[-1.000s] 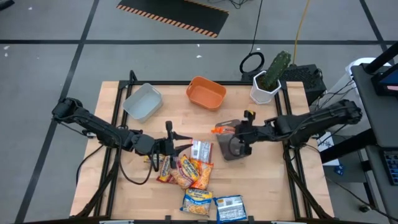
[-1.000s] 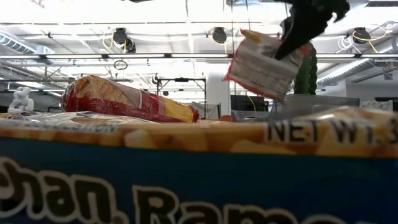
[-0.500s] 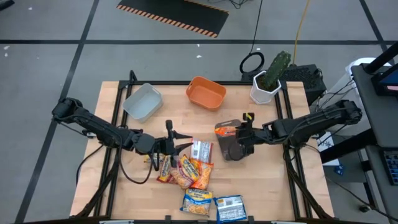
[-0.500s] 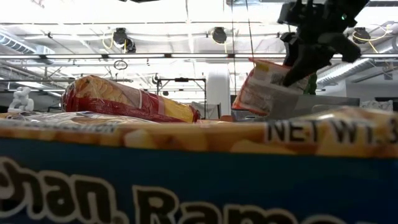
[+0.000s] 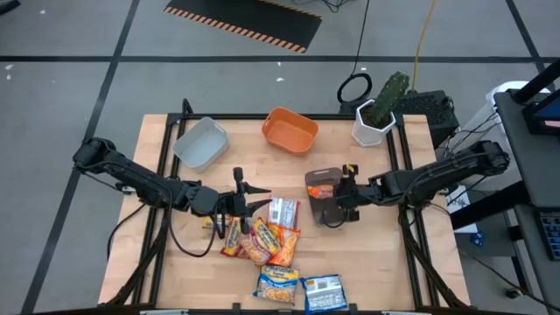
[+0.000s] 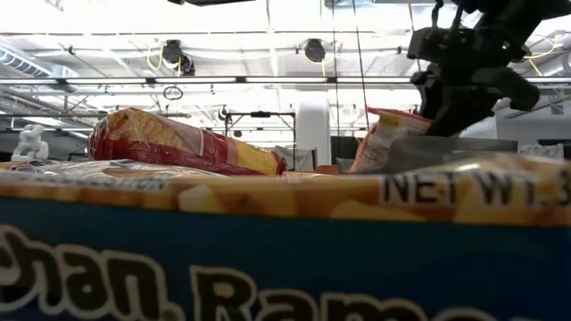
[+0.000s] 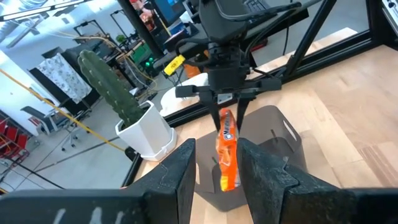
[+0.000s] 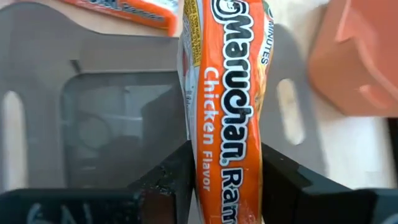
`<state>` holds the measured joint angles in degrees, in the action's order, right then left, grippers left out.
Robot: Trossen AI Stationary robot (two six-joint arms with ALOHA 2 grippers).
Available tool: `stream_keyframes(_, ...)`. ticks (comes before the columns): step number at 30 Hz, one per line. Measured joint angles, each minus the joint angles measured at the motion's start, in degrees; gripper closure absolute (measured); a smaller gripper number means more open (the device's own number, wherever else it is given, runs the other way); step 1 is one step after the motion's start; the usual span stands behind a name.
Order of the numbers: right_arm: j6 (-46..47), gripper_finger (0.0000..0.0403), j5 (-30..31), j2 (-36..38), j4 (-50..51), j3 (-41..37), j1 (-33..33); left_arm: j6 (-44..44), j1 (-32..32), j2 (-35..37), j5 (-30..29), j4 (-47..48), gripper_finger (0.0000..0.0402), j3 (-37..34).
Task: Sort Maruchan noodles
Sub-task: Put the right orange noodle pack into the black bin
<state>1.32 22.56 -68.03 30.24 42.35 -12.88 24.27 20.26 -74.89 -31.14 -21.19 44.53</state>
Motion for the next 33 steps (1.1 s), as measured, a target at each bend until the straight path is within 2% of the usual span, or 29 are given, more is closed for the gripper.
stream_keyframes(5, 3.8, 0.027, -0.6, 0.0, 0.4, 0.0, 0.0, 0.0, 0.0, 0.0, 0.0, 0.0, 0.0279, 0.0)
stream_keyframes(13, 8.4, 0.027, -7.6, 0.0, -4.0, 0.0, 0.1, 0.0, 0.0, 0.0, 0.0, 0.0, 0.0279, 0.0)
stream_keyframes(17, 8.5, 0.0269, -7.7, 0.0, -4.2, 0.0, 0.1, -0.1, 0.0, 0.0, 0.0, 0.0, 0.0279, 0.0)
stream_keyframes(20, 5.1, 0.0257, -3.3, 0.0, -4.2, 0.0, 0.0, -0.1, 0.0, 0.0, 0.0, 0.0, 0.0279, 0.0)
stream_keyframes(23, -2.2, 0.0243, 3.7, 0.0, -5.2, 0.0, 0.0, -0.1, 0.0, 0.0, 0.0, 0.0, 0.0279, 0.0)
stream_keyframes(25, -6.3, 0.0237, 6.1, 0.0, -5.9, 0.0, 0.0, -0.1, 0.0, 0.0, 0.0, 0.0, 0.0279, 0.0)
stream_keyframes(28, -10.1, 0.023, 6.1, -0.4, -5.9, 0.0, -0.2, -0.1, 0.0, 0.0, 0.0, 0.0, 0.0279, 0.0)
stream_keyframes(33, -8.7, 0.0211, 5.5, -1.9, -5.9, 0.0, -0.4, -0.1, -0.3, 0.0, 0.0, 0.0, 0.0279, 0.0)
